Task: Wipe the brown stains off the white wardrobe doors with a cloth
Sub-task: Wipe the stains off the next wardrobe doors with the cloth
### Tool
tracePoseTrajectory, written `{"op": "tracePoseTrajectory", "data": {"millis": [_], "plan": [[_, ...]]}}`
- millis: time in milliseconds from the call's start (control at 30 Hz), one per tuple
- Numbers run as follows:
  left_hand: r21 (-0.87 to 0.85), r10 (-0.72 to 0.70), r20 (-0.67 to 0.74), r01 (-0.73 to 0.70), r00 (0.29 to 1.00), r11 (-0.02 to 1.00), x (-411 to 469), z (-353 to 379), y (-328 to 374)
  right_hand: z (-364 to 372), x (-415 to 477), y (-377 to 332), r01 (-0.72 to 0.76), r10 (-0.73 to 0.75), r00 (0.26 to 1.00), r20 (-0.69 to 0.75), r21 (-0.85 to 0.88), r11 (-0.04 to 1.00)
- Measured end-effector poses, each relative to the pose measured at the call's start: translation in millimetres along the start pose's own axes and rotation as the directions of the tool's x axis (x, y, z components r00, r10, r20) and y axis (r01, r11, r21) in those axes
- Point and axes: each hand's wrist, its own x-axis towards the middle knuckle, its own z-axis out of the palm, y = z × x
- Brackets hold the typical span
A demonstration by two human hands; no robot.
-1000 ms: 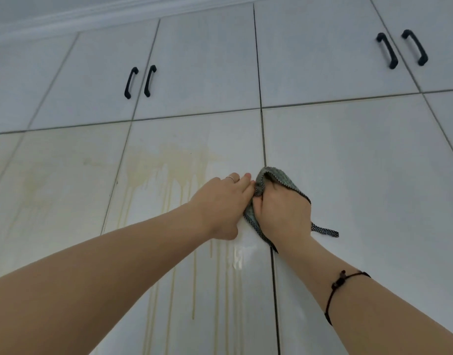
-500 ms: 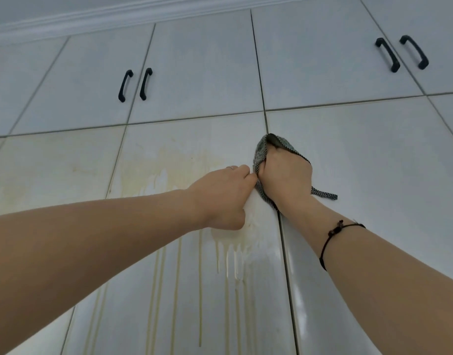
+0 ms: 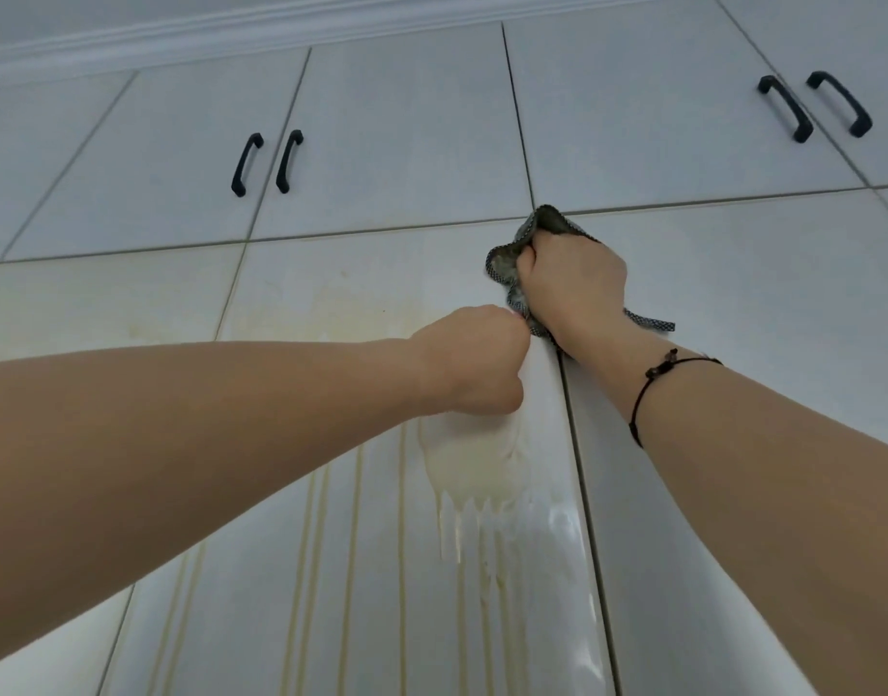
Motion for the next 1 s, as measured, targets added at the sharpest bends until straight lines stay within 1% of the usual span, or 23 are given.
{"op": "tracePoseTrajectory", "data": {"millis": [100, 167, 233, 367, 500, 533, 633, 733, 800, 933, 1000], "plan": [[-0.001, 0.022, -0.035, -0.022, 0.999, 1.0, -12, 0, -10, 5, 2, -5, 0.016, -0.016, 0.999, -0.043, 0.01, 1.0], [-0.024, 0.041, -0.102, -0.044, 0.994, 0.999, -21, 0, -15, 4, 3, 0, 0.01, -0.011, 0.998, -0.07, -0.019, 1.0], [-0.025, 0.021, -0.164, -0.025, 0.986, 0.999, -36, 3, -32, 6, 5, -5, 0.013, -0.017, 0.997, -0.071, -0.052, 0.999], [0.022, -0.1, -0.23, 0.107, 0.968, 0.994, -66, 6, -78, 6, 9, -17, -0.033, 0.031, 0.999, -0.033, -0.068, 0.997], [0.159, -0.22, -0.283, 0.272, 0.934, 0.949, -94, 7, -129, 12, 6, -38, -0.002, 0.007, 1.0, 0.029, -0.154, 0.988], [0.198, -0.251, -0.271, 0.309, 0.929, 0.93, -101, 7, -140, 15, 5, -47, 0.016, -0.01, 0.999, 0.041, -0.145, 0.989], [0.277, -0.382, -0.195, 0.424, 0.903, 0.862, -118, 10, -180, 19, 3, -86, 0.067, -0.065, 0.996, 0.059, -0.042, 0.997], [0.236, -0.489, -0.08, 0.493, 0.869, 0.837, -130, 16, -208, 23, 0, -117, 0.106, -0.105, 0.994, 0.012, -0.053, 0.993], [0.211, -0.495, -0.032, 0.489, 0.869, 0.846, -134, 18, -215, 29, -1, -130, 0.118, -0.118, 0.993, -0.003, -0.066, 0.991], [0.232, -0.44, -0.028, 0.434, 0.897, 0.87, -136, 16, -223, 41, 2, -150, 0.083, -0.09, 0.993, -0.072, -0.092, 0.992], [0.234, -0.409, -0.023, 0.403, 0.912, 0.885, -137, 14, -228, 45, 5, -164, 0.085, -0.092, 0.993, -0.07, -0.089, 0.992]]}}
